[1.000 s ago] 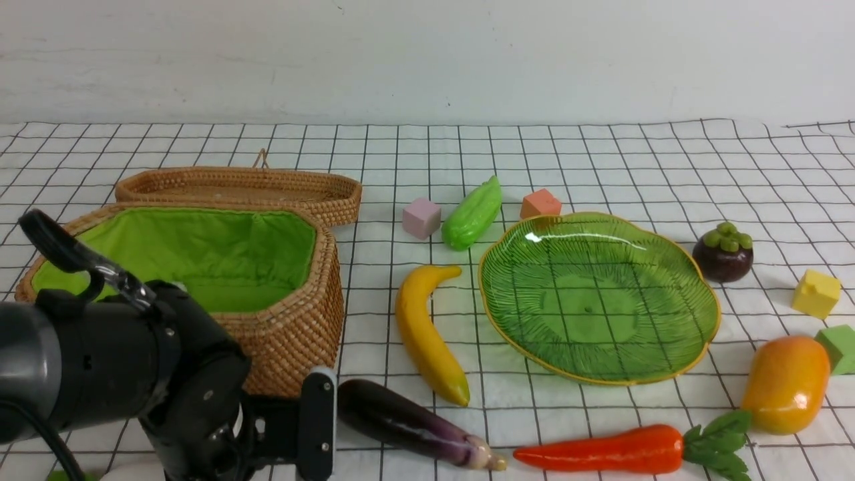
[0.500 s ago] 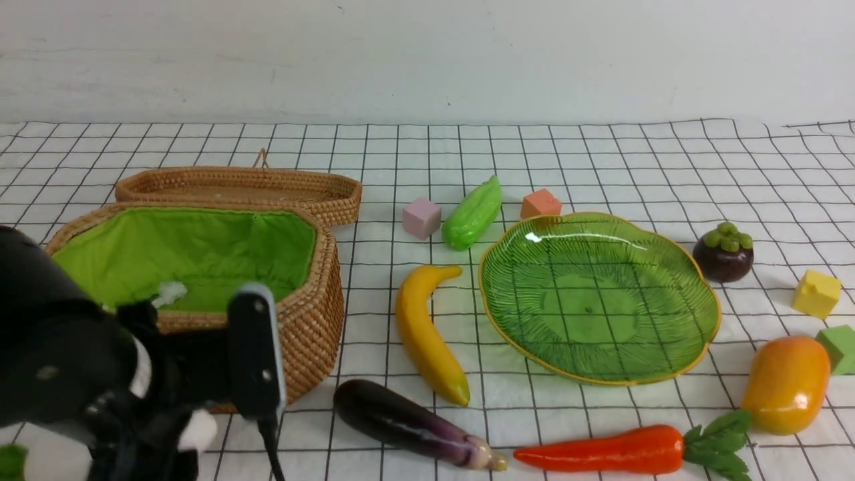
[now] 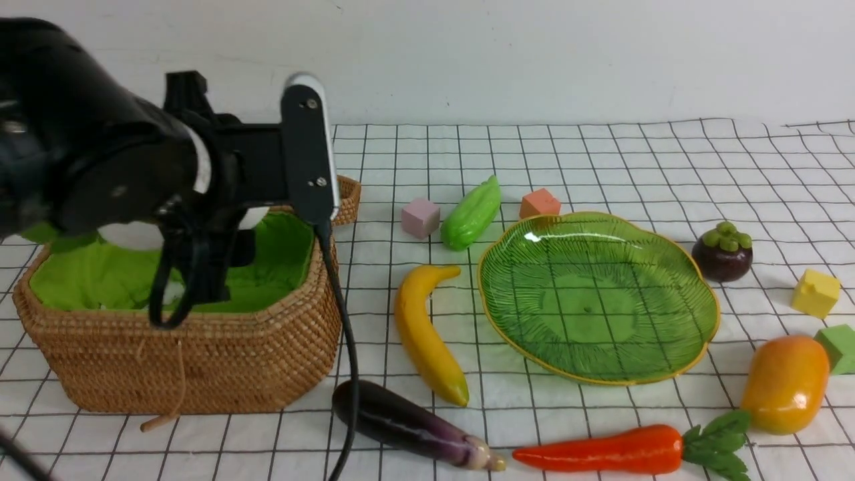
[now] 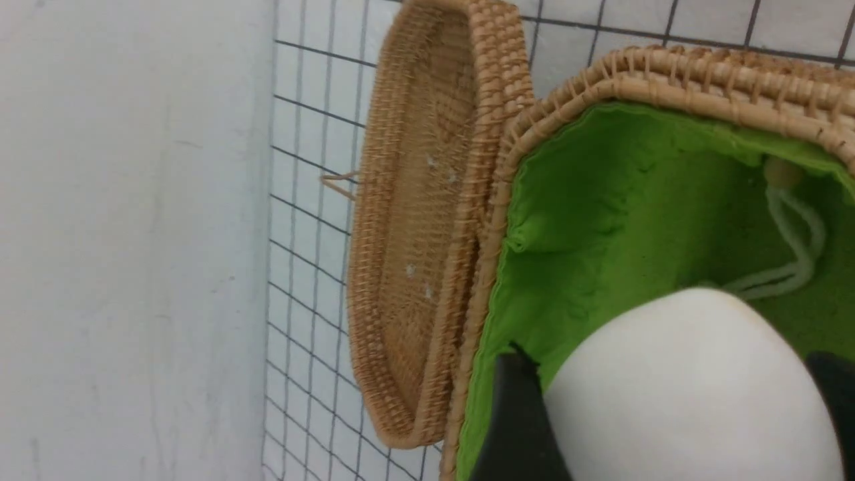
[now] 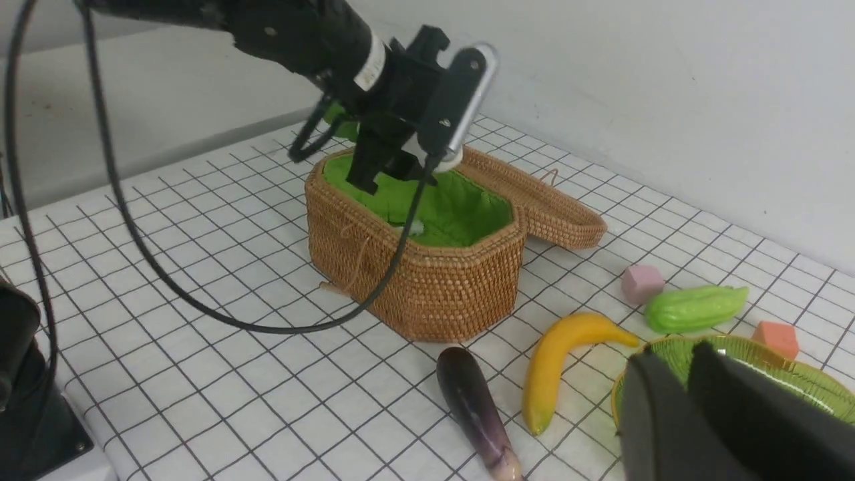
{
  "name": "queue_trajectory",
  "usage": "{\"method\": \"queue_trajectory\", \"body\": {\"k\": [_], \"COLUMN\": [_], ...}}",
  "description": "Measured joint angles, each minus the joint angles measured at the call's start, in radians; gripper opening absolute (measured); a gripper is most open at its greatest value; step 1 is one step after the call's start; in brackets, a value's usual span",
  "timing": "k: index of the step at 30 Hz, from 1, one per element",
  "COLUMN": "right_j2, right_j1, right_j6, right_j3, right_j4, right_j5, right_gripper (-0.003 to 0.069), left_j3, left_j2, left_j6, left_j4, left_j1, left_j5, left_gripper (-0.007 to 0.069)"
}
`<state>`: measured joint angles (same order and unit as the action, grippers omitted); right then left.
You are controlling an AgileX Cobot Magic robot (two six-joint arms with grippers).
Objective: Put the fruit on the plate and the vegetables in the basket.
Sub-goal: Take a daikon with your left arm and place it on the basket on the left, then use the left arm to grab an eggplant and put it into the left basket
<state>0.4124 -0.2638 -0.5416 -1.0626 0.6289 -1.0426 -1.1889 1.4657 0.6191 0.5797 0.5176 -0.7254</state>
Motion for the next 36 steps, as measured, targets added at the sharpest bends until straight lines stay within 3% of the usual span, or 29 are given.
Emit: {"method": "queue_trajectory", "body": {"k": [11,13,16,21,24,26,27,29,30,31,33,36], "right_j2": [0.000,0.000,0.000,0.000,0.000,0.000,0.000,0.000,0.000,0.000,0.000,0.000], "right_j1": [0.000,0.000,0.000,0.000,0.000,0.000,0.000,0.000,0.000,0.000,0.000,0.000], "right_j6": [0.000,0.000,0.000,0.000,0.003,0.014,0.043,0.080,0.084,0.111,0.117,0.122], "right_j3": [0.000,0.000,0.001,0.001,0.001,0.001,0.001,0.001,0.001,0.001,0.001,0.001], "right_j4": [-0.001,-0.001,-0.002,-0.002,-0.012,-0.022,-0.037,-0.055,-0.057,-0.068,-0.071,-0.073], "right_j5": [-0.068,-0.068,-0.070,-0.072,-0.096,-0.116,-0.146,-0.191,-0.191,-0.221,-0.221,-0.221], "right_gripper": [0.0109,0.0109,0.0111,0.0115,0.0118,0.0120,0.0120,0.0120,0.0120,0.0120,0.0120,0.0123], "left_j3": [-0.008,-0.008,-0.008,-0.008,-0.008,-0.008,-0.008,-0.010,-0.010,-0.010,-0.012,-0.015], "left_j2": [0.056,0.056,0.056,0.050,0.024,0.013,-0.002,-0.004,-0.004,0.011,0.040,0.121], "left_j6": [0.000,0.000,0.000,-0.057,-0.245,-0.295,-0.321,-0.288,-0.281,-0.211,-0.156,-0.112], "left_j4": [-0.036,-0.037,-0.037,-0.051,-0.158,-0.202,-0.280,-0.346,-0.355,-0.432,-0.489,-0.535], "left_j1": [-0.058,-0.058,-0.058,-0.058,-0.050,-0.036,0.014,0.073,0.081,0.153,0.201,0.247], "left_j5": [0.085,0.092,0.084,0.031,0.006,-0.006,-0.027,-0.049,-0.051,-0.081,-0.094,-0.096], "left_gripper": [0.0481,0.0503,0.0593,0.0616,0.0508,0.0444,0.0290,0.0162,0.0162,0.0033,-0.0013,-0.0012]}}
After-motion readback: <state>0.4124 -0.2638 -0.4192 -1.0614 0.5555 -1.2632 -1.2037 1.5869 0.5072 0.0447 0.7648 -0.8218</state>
